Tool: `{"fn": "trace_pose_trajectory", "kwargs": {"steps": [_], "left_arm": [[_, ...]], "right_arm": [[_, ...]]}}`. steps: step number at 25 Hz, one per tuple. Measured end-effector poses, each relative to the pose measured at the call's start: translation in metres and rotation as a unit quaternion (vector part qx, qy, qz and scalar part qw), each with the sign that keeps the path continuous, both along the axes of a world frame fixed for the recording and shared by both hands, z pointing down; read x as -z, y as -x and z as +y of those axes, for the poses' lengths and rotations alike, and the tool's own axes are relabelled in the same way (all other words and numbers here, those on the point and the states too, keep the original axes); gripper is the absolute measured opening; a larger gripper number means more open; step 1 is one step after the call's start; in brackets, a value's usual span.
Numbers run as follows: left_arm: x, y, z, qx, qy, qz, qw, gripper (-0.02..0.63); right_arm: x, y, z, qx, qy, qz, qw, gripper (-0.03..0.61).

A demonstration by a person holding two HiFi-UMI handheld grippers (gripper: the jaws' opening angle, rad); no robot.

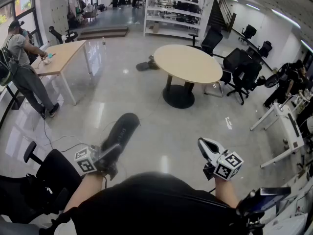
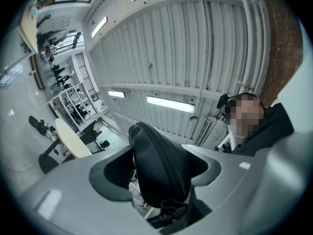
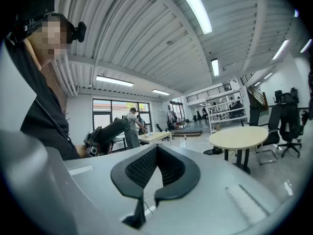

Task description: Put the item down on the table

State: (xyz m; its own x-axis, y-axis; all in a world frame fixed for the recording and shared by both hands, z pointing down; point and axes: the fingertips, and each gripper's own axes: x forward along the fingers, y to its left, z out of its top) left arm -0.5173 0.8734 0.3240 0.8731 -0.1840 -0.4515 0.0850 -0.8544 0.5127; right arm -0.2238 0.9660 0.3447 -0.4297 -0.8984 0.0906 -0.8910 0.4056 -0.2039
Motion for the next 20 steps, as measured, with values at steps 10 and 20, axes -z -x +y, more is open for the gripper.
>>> {"fn": "trace_pose_trajectory", "kwargs": {"steps": [10,20], "left_arm": [[-0.001,0.021,-0.029,-0.003,-0.002,0.003,1.0,0.301],[-0.002,0.074,-0.067,0.018,0.006,0.009,0.9998,0.301]], "right_arm": [[0.0,0.02,-0.031,0.0,0.003,0.009,1.0,0.012],[0.002,0.065,-0.084,0.01,0.015,0.005,1.0,0.014]]}}
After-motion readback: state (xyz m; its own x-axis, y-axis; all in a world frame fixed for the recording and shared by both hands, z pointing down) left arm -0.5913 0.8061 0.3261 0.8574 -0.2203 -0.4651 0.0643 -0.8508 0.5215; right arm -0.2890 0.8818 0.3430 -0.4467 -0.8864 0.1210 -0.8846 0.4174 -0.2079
